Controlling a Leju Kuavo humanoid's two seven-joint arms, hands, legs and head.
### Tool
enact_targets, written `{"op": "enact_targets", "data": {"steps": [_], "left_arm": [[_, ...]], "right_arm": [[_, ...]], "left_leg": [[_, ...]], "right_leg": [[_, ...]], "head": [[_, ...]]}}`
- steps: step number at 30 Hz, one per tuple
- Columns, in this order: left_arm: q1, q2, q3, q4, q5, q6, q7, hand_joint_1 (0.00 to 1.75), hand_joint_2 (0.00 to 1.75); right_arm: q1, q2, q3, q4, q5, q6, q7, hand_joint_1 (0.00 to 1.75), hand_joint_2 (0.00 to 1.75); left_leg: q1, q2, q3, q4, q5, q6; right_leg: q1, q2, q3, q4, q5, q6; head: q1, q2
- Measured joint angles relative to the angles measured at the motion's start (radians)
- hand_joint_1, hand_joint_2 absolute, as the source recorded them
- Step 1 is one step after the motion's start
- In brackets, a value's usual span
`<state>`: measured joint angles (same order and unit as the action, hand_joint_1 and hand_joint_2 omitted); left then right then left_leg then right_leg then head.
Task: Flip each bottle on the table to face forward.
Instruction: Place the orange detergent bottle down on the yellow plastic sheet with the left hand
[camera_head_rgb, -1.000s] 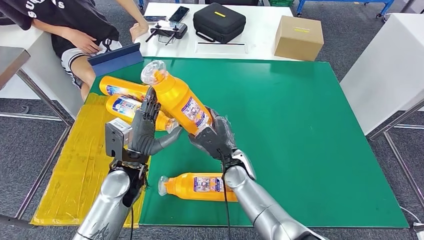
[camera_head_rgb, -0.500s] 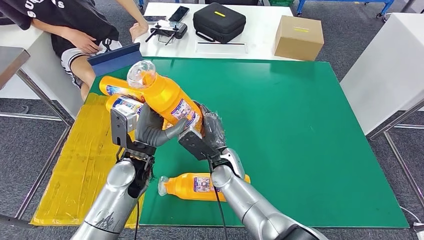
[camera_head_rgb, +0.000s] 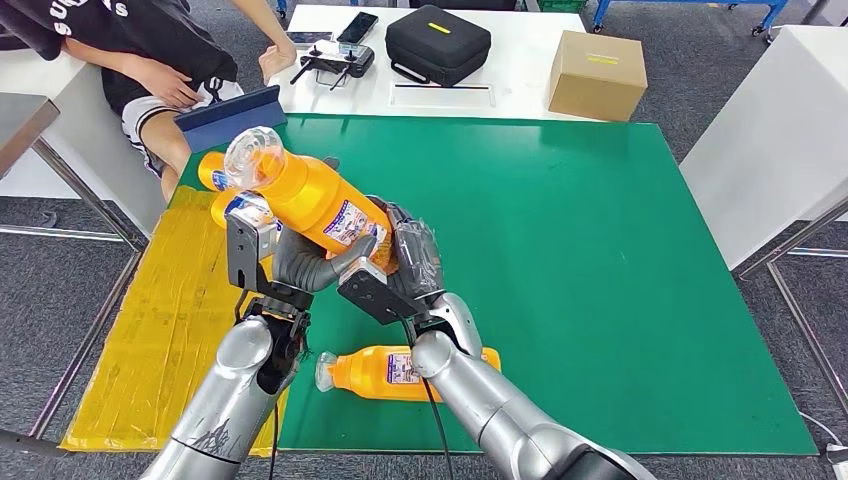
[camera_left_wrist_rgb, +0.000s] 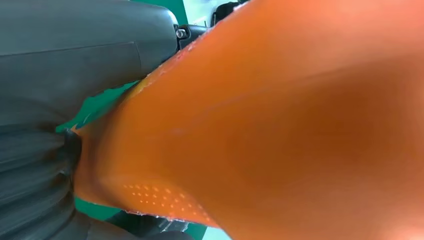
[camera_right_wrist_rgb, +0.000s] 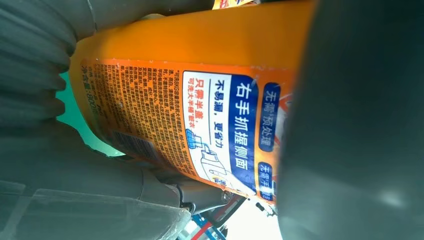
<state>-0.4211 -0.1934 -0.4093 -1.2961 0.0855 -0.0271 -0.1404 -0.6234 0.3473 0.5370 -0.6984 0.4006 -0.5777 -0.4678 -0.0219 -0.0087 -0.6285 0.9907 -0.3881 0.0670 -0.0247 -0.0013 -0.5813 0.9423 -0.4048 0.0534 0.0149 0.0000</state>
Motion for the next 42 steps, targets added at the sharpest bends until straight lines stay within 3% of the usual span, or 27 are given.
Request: {"op": "enact_targets", "data": {"steps": [11,13,16,17,27,39,40,42], "left_arm": [[0.000,0.000,0.001,0.008,0.007,0.000,0.000,0.00,1.75],[0.000,0.000,0.003,0.013,0.017,0.000,-0.001,0.11,1.75],[0.001,0.000,0.013,0.022,0.038,0.001,-0.017,1.40,1.75],[0.003,0.000,0.017,0.024,0.045,0.001,-0.027,1.74,1.75],[0.041,0.000,0.039,0.019,0.097,0.084,-0.122,1.75,1.75],[0.081,0.000,0.063,-0.045,0.074,0.265,-0.223,1.75,1.75],[0.085,0.000,0.067,-0.052,0.071,0.274,-0.227,1.75,1.75],[0.091,0.000,0.077,-0.064,0.067,0.289,-0.236,1.75,1.75]], "right_arm": [[-0.004,0.000,0.010,0.006,0.027,-0.006,0.012,1.75,1.75],[-0.007,0.000,0.020,0.009,0.045,-0.010,0.026,1.75,1.75],[-0.015,0.000,0.041,0.018,0.063,-0.004,0.051,1.75,1.75],[-0.018,0.000,0.049,0.022,0.067,-0.002,0.058,1.75,1.75],[-0.044,0.004,0.118,0.064,0.059,0.019,0.086,1.75,1.75],[-0.076,0.024,0.132,0.115,0.042,0.028,0.081,1.75,1.75],[-0.078,0.025,0.132,0.117,0.041,0.029,0.081,1.65,1.75],[-0.080,0.025,0.130,0.120,0.039,0.031,0.082,0.78,1.75]], "left_leg": [[0.000,0.000,0.000,0.000,0.000,0.000],[0.000,0.000,0.000,0.000,0.000,0.000],[0.000,0.000,0.000,0.000,0.000,0.000],[0.000,0.000,0.000,0.000,0.000,0.000],[0.000,0.000,0.000,0.000,0.000,0.000],[0.000,0.001,0.000,0.000,0.000,0.000],[0.000,0.001,0.000,0.000,0.000,0.000],[0.000,0.002,-0.001,0.000,0.000,0.000]], "right_leg": [[0.000,0.000,0.000,0.000,0.000,0.000],[0.000,0.000,0.000,0.000,0.000,0.000],[0.000,0.000,0.000,0.000,0.000,0.000],[0.000,0.000,0.000,0.000,0.000,0.000],[0.000,0.000,-0.001,0.000,0.000,0.000],[0.000,0.000,-0.002,0.000,0.000,0.000],[0.000,0.000,-0.002,0.000,0.000,0.000],[0.000,0.001,-0.002,0.000,0.000,0.000]], "head": [[0.000,0.000],[0.000,0.000],[0.000,0.000],[0.000,0.000],[0.000,0.000],[0.000,0.000],[0.000,0.000],[0.000,0.000]]}}
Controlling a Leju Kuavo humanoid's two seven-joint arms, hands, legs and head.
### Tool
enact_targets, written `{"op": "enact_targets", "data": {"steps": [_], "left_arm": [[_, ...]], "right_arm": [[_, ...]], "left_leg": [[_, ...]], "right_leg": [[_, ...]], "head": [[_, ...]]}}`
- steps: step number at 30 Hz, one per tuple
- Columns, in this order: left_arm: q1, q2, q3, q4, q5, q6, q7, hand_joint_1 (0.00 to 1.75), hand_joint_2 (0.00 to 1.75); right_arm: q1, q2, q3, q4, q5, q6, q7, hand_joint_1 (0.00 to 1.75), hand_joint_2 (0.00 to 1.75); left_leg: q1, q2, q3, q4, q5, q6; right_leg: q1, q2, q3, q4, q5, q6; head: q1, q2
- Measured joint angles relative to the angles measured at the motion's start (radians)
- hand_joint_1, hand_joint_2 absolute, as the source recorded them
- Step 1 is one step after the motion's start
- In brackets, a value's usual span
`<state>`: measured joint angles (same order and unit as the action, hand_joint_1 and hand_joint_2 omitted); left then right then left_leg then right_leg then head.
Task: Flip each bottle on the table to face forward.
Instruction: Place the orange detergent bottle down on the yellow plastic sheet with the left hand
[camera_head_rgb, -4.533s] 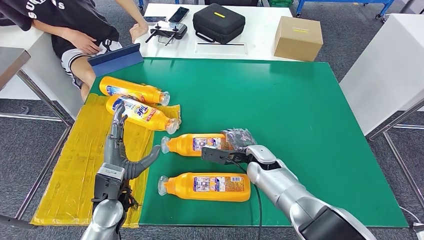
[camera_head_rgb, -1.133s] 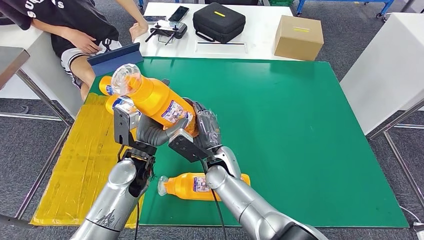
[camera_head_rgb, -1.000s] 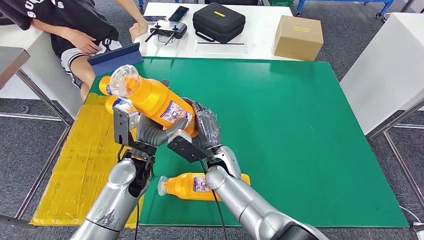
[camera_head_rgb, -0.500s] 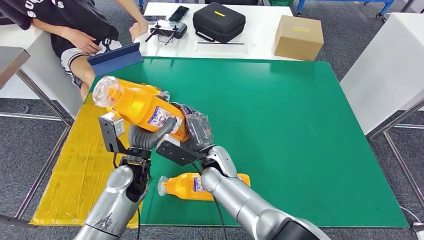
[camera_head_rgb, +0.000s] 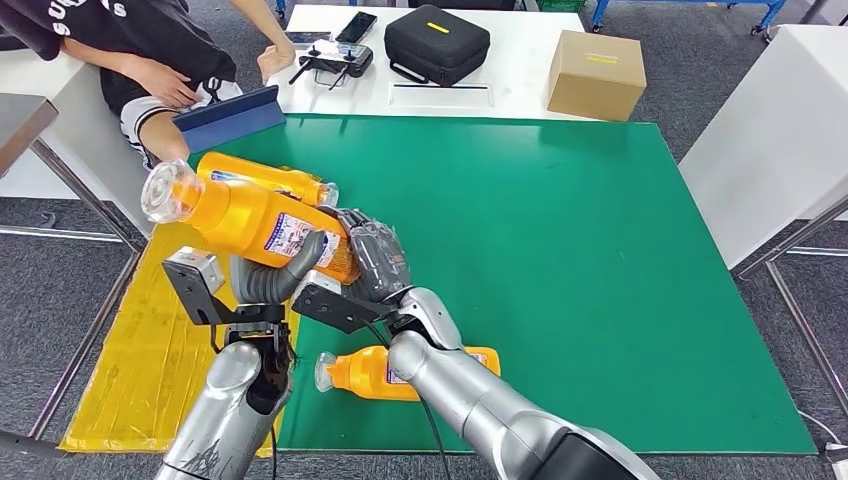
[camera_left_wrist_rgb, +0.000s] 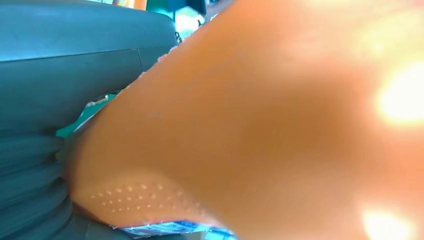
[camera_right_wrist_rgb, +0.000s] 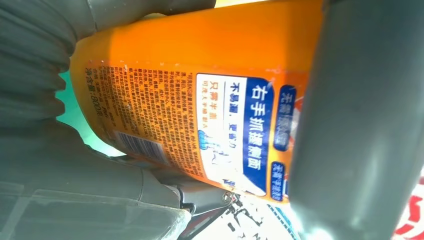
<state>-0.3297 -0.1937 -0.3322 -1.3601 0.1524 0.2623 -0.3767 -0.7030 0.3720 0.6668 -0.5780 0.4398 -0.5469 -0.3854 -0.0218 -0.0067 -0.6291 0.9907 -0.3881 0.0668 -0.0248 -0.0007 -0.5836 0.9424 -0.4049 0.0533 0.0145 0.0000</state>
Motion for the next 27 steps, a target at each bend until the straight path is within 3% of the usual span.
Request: {"op": "enact_targets", "data": {"steps": [2,9,16,23,27], "left_arm": [[0.002,0.000,0.012,-0.012,-0.014,0.020,-0.010,1.75,1.75],[-0.029,0.013,0.102,-0.048,-0.158,0.166,-0.048,1.75,1.75],[-0.042,0.021,0.155,-0.049,-0.245,0.217,-0.048,1.75,1.75],[-0.062,0.047,0.196,-0.005,-0.610,0.334,0.027,1.75,1.75],[-0.071,0.055,0.209,0.029,-0.652,0.339,0.035,1.75,1.75]], "right_arm": [[0.001,0.000,-0.006,0.002,0.004,-0.005,0.006,0.00,1.75],[0.069,-0.052,-0.044,-0.020,0.067,0.000,0.064,0.00,1.75],[0.112,-0.094,-0.058,-0.130,0.152,0.034,0.115,0.00,1.75],[0.213,-0.167,-0.060,-0.419,0.370,0.152,0.241,0.00,1.75],[0.246,-0.198,-0.059,-0.535,0.388,0.170,0.257,0.00,1.75]], "left_leg": [[0.000,0.000,0.000,0.000,0.000,0.000],[0.000,-0.001,0.000,0.000,0.000,0.000],[0.000,0.000,0.000,0.000,0.000,0.000],[0.000,-0.001,0.000,0.000,0.000,0.000],[0.000,-0.001,0.000,0.000,0.000,0.000]], "right_leg": [[0.000,0.000,0.000,0.000,0.000,0.000],[0.000,0.000,0.001,0.000,0.000,0.000],[0.000,0.000,0.001,0.000,0.001,0.000],[0.000,0.000,0.000,0.000,0.000,0.000],[0.000,0.000,0.000,0.000,0.000,0.000]], "head": [[0.000,0.000],[0.001,0.000],[0.000,0.000],[0.000,0.000],[0.001,0.000]]}}
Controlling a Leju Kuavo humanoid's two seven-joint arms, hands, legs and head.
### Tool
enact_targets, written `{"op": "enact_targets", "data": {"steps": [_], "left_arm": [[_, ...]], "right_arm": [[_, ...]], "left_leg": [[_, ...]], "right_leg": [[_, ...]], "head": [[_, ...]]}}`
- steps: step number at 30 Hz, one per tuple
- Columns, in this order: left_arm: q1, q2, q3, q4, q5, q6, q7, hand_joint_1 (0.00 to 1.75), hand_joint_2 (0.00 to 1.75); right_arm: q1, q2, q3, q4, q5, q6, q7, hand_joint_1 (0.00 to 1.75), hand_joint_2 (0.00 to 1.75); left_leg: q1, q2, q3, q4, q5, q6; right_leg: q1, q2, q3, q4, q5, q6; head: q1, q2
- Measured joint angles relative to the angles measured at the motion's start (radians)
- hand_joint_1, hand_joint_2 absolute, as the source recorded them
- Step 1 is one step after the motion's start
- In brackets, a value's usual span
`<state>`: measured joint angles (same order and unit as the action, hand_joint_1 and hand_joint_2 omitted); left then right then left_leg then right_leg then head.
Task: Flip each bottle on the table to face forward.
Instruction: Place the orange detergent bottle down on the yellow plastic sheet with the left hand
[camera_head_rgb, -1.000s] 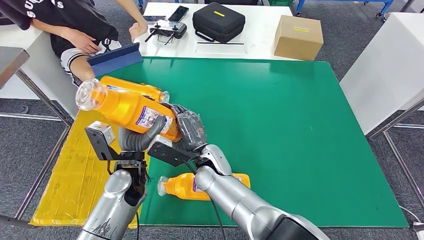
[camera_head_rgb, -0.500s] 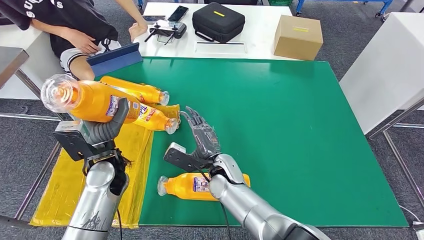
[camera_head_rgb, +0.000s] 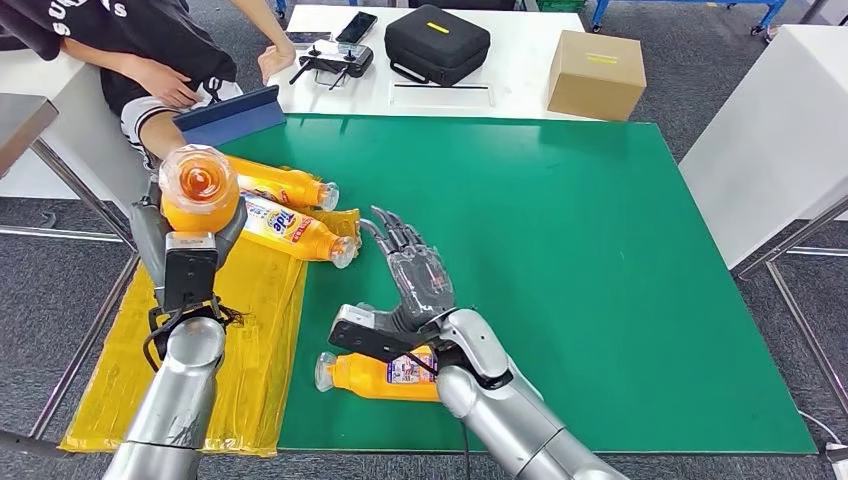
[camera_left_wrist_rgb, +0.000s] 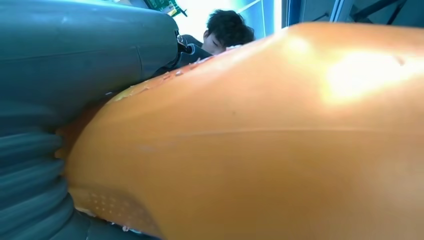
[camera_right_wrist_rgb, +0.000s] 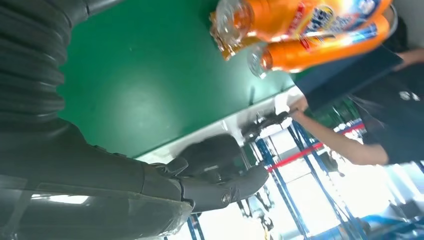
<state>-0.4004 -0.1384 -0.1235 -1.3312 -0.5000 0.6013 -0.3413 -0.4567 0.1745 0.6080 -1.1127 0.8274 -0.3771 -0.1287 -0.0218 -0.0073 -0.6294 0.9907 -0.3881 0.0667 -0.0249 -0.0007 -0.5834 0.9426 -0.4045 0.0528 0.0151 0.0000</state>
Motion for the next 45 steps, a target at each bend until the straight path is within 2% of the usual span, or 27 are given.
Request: {"op": "enact_targets", "data": {"steps": [2,4,7,10,12,16,20,28,29,32,33,36,40,45], "left_arm": [[-0.004,0.001,0.004,0.010,-0.016,0.005,0.006,1.75,1.75],[-0.010,0.004,0.007,0.025,-0.107,0.028,0.043,1.75,1.75],[-0.038,0.016,0.007,0.097,-0.470,0.073,0.187,1.75,1.75],[-0.083,0.032,0.009,0.227,-0.841,0.089,0.325,1.75,1.75],[-0.108,0.040,0.013,0.307,-0.925,0.090,0.356,1.75,1.75],[-0.149,0.054,0.016,0.438,-0.966,0.091,0.380,1.75,1.75],[-0.178,0.069,0.016,0.561,-1.028,0.092,0.397,1.75,1.75],[-0.197,0.081,0.013,0.707,-1.060,0.093,0.413,1.71,1.75],[-0.200,0.082,0.013,0.722,-1.062,0.093,0.418,1.39,1.75],[-0.204,0.087,0.014,0.766,-1.068,0.092,0.443,0.12,1.75],[-0.205,0.090,0.014,0.781,-1.066,0.090,0.451,0.00,1.75],[-0.209,0.098,0.019,0.820,-1.033,0.084,0.447,0.00,1.75],[-0.210,0.102,0.047,0.844,-0.957,0.077,0.386,0.00,1.75],[-0.205,0.091,0.099,0.844,-0.837,0.071,0.289,0.00,1.75]], "right_arm": [[0.009,-0.010,0.000,-0.033,0.002,0.001,0.002,0.00,1.75],[0.013,-0.018,0.001,-0.057,0.012,0.004,0.002,0.00,1.75],[0.018,-0.039,0.009,-0.109,0.047,0.023,0.014,0.00,1.75],[0.021,-0.068,0.029,-0.183,0.070,0.060,0.037,0.00,1.75],[0.024,-0.087,0.041,-0.224,0.074,0.072,0.044,0.00,1.75],[0.036,-0.120,0.057,-0.283,0.090,0.088,0.047,0.00,1.75],[0.051,-0.157,0.073,-0.323,0.119,0.118,0.064,0.00,0.00],[0.058,-0.213,0.089,-0.370,0.089,0.195,0.077,0.00,0.00],[0.058,-0.218,0.091,-0.373,0.086,0.205,0.080,0.00,0.00],[0.059,-0.234,0.097,-0.380,0.085,0.235,0.086,0.00,0.00],[0.061,-0.240,0.099,-0.383,0.087,0.248,0.090,0.00,0.00],[0.072,-0.260,0.104,-0.388,0.106,0.288,0.108,0.00,0.00],[0.085,-0.291,0.109,-0.395,0.129,0.326,0.132,0.00,0.00],[0.104,-0.340,0.099,-0.413,0.051,0.394,0.133,0.00,0.00]], "left_leg": [[0.000,0.000,0.000,0.000,0.000,0.000],[0.000,0.000,0.000,0.000,0.000,0.000],[0.000,-0.001,0.000,0.000,0.000,0.000],[0.000,-0.001,0.000,0.000,0.000,0.000],[0.000,0.000,0.000,0.000,0.000,0.000],[0.000,0.000,0.000,0.000,0.000,0.000],[0.000,0.000,0.000,0.000,0.000,0.000],[0.000,0.000,0.000,0.000,0.000,0.000],[0.000,0.000,0.000,0.000,0.000,0.000],[0.000,0.000,0.000,0.000,0.000,0.000],[0.000,0.000,0.000,0.000,0.000,0.000],[0.000,0.000,0.000,0.000,0.000,0.000],[0.000,0.000,0.000,0.000,0.000,0.000],[0.000,-0.001,0.000,0.000,0.000,0.000]], "right_leg": [[0.000,0.000,0.000,0.000,0.000,0.000],[0.000,0.000,0.000,0.000,0.000,0.000],[0.000,0.000,0.000,0.000,0.000,0.000],[0.000,0.000,0.000,0.000,0.000,0.000],[0.000,0.000,0.000,0.000,0.001,0.000],[0.000,0.000,0.000,0.000,0.001,0.000],[0.000,0.000,0.000,0.000,0.000,0.000],[0.000,0.000,0.000,0.000,0.000,0.000],[0.000,0.000,0.000,0.000,0.000,0.000],[0.000,0.000,0.000,0.000,0.000,0.000],[0.000,0.000,0.000,0.000,0.000,0.000],[0.000,0.000,0.000,0.000,0.000,0.000],[0.000,0.000,0.000,0.000,0.000,0.000],[0.000,0.000,0.000,0.000,0.000,0.000]], "head": [[0.000,0.000],[0.000,0.000],[0.000,0.000],[0.000,0.000],[0.000,0.000],[0.000,0.000],[0.000,0.000],[0.000,0.000],[0.000,0.000],[0.000,0.000],[0.000,0.000],[0.000,0.000],[0.000,0.000],[0.000,0.000]]}}
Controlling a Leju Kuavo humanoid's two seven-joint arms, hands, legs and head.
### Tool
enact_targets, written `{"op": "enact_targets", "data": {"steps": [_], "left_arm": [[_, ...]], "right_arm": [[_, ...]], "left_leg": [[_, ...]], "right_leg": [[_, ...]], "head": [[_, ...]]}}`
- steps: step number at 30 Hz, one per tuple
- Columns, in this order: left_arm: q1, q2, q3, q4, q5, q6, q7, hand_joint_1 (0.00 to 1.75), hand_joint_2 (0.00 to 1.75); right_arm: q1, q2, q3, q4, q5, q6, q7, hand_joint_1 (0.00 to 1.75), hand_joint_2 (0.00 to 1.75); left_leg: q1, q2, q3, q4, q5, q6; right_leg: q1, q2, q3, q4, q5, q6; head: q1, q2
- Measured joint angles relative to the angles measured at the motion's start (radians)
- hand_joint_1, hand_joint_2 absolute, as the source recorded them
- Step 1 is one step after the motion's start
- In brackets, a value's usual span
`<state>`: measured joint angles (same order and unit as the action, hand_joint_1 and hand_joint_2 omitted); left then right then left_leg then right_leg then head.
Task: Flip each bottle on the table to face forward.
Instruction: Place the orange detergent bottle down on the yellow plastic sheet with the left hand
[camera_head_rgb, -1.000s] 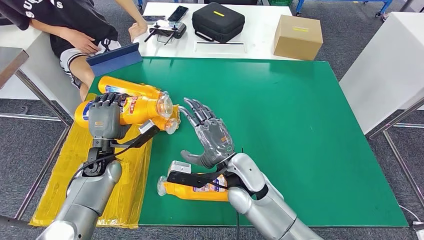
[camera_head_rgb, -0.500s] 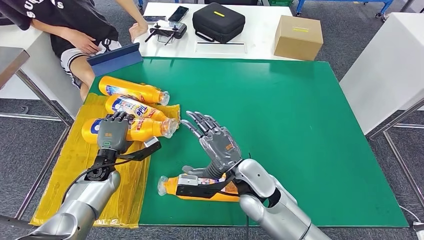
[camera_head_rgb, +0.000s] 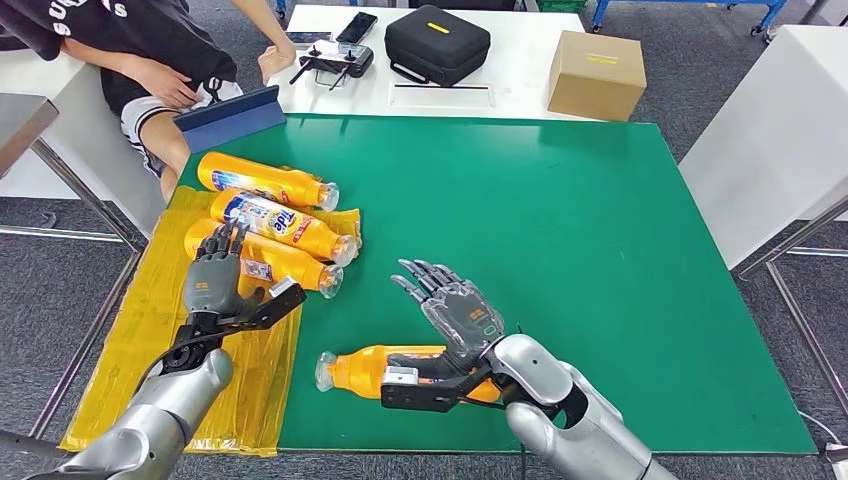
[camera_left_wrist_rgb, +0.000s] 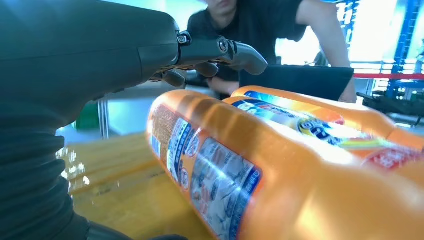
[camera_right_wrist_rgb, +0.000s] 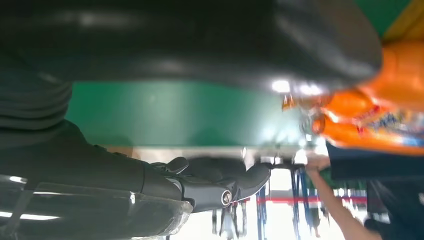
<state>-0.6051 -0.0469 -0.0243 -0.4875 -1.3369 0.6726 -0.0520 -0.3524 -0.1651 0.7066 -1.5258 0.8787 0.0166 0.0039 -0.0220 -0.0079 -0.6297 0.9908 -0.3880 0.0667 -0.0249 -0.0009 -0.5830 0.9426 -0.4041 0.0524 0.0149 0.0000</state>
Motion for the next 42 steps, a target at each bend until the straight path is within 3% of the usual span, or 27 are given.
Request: {"op": "enact_targets", "data": {"steps": [3,7,18,26,36,42], "left_arm": [[0.012,-0.011,0.028,-0.011,0.061,0.000,-0.046,0.00,1.75],[0.029,-0.021,0.048,-0.021,0.109,0.000,-0.077,0.00,1.75],[0.043,-0.039,0.072,-0.021,0.175,-0.004,-0.117,0.00,1.75],[0.047,-0.068,0.075,-0.020,0.229,-0.005,-0.159,0.00,1.75],[0.047,-0.099,0.076,-0.020,0.278,-0.008,-0.178,0.00,1.75],[0.049,-0.106,0.073,-0.020,0.301,-0.006,-0.170,0.00,1.75]], "right_arm": [[0.001,-0.037,-0.013,-0.018,-0.089,0.024,-0.030,0.00,0.00],[0.009,-0.087,-0.031,-0.053,-0.177,0.030,-0.067,0.00,1.75],[0.060,-0.158,-0.059,-0.133,-0.272,0.021,-0.097,0.00,1.75],[0.197,-0.208,-0.083,-0.227,-0.342,-0.044,-0.123,0.00,1.75],[0.374,-0.191,-0.095,-0.281,-0.253,-0.151,-0.110,0.00,1.75],[0.428,-0.154,-0.122,-0.281,-0.057,-0.220,-0.058,0.00,1.75]], "left_leg": [[0.000,0.000,0.000,0.000,0.000,0.000],[0.000,-0.001,0.000,0.000,0.000,0.000],[0.000,0.000,0.000,0.000,0.000,0.000],[0.000,-0.002,0.000,0.000,-0.001,0.000],[0.000,-0.001,0.001,0.000,-0.002,-0.001],[0.000,-0.001,0.001,0.000,-0.002,-0.001]], "right_leg": [[0.000,0.000,0.000,0.000,0.000,0.000],[0.000,0.000,0.000,0.000,0.000,0.000],[0.000,0.000,0.000,0.000,0.000,0.000],[0.000,-0.001,0.000,0.000,0.000,0.000],[0.001,0.000,0.000,0.000,-0.001,0.001],[0.001,0.000,0.000,0.000,-0.001,0.001]], "head": [[0.000,0.000],[0.000,0.000],[0.000,0.000],[0.000,0.000],[0.000,0.000],[0.000,0.000]]}}
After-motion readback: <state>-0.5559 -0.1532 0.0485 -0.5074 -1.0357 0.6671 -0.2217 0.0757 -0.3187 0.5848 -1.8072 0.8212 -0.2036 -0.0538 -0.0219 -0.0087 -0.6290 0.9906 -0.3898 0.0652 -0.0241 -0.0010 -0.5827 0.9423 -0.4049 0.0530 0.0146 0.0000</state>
